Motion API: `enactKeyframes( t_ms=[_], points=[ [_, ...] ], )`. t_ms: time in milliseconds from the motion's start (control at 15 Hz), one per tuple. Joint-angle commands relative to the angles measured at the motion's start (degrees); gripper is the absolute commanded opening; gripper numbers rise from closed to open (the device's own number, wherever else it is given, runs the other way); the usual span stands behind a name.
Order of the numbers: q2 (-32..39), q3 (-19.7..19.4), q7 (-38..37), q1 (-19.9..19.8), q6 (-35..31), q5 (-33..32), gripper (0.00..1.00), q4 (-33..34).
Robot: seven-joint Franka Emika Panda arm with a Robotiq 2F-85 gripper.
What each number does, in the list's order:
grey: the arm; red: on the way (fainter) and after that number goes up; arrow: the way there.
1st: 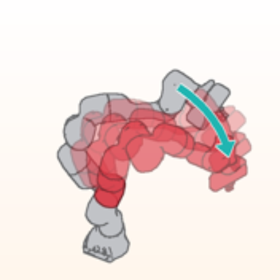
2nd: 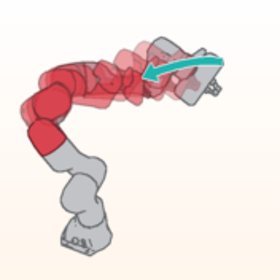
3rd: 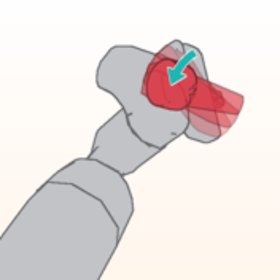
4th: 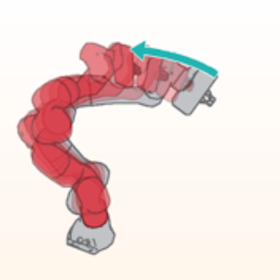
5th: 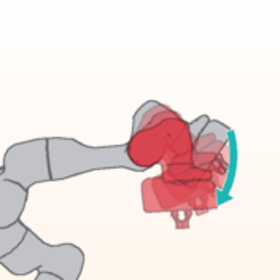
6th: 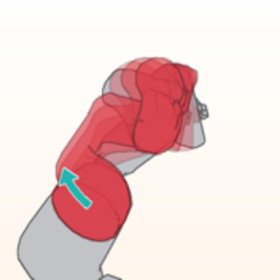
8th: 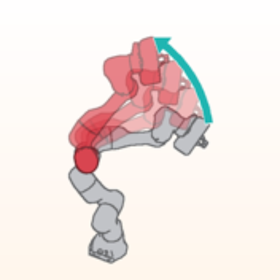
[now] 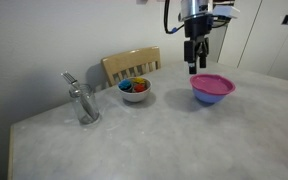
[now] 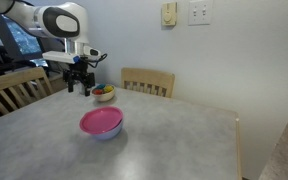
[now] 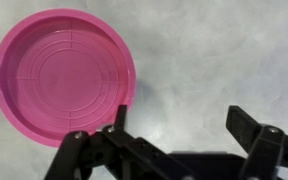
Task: Put the pink plate on top of the blue bowl
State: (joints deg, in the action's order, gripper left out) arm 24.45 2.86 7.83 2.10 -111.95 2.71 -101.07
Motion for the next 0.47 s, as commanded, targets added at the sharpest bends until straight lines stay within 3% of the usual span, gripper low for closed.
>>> enactKeyframes(
  t_ms=[0,400],
  points=[
    [-4.10,0.61,4.67,-2.69,2.66,3.05,1.00,-3.05],
    [-3.14,0.01,3.67,-2.44,2.83,2.12,1.00,-1.55]
  ],
)
